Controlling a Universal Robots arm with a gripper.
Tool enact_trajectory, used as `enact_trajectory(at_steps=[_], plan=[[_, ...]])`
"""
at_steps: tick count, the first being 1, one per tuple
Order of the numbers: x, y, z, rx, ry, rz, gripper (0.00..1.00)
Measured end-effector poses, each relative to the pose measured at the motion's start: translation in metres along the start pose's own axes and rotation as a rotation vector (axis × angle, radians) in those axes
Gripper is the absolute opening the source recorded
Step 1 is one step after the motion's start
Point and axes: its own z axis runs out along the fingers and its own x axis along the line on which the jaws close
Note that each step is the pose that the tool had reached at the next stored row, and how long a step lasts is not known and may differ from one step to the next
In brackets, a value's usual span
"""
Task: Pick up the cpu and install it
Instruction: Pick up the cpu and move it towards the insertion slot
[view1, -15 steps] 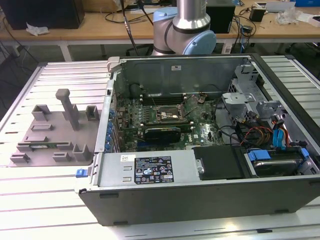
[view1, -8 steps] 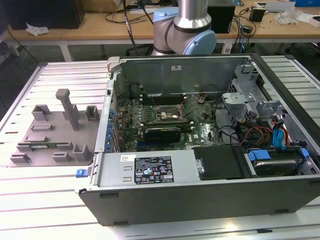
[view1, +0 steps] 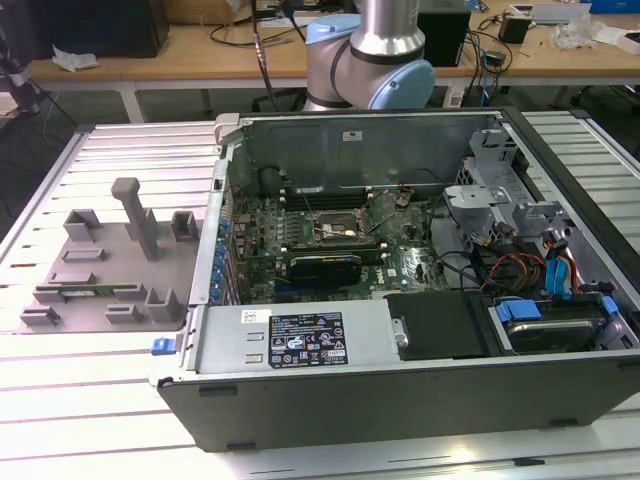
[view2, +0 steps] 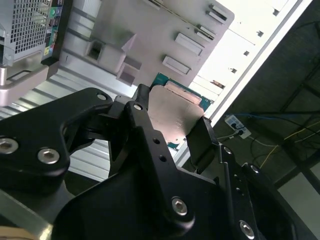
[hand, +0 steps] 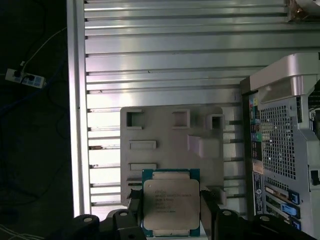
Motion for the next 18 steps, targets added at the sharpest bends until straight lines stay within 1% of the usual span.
enact_trajectory(at_steps=[4, 9, 12, 15, 16, 18], plan=[[-0.0124, 0.0006, 0.0003, 0.0000, 0.0000, 0.000, 0.55], [-0.0234, 0.0011, 0.0006, 0.0001, 0.0001, 0.000, 0.55], [-0.0342, 0.0016, 0.0009, 0.0000, 0.0001, 0.000, 0.55], [-0.0407, 0.0019, 0.0011, 0.0000, 0.0001, 0.000, 0.55], [-0.0445, 0.0020, 0.0012, 0.0001, 0.0001, 0.000, 0.55], [-0.0489, 0.0022, 0.0013, 0.0000, 0.0001, 0.000, 0.55]])
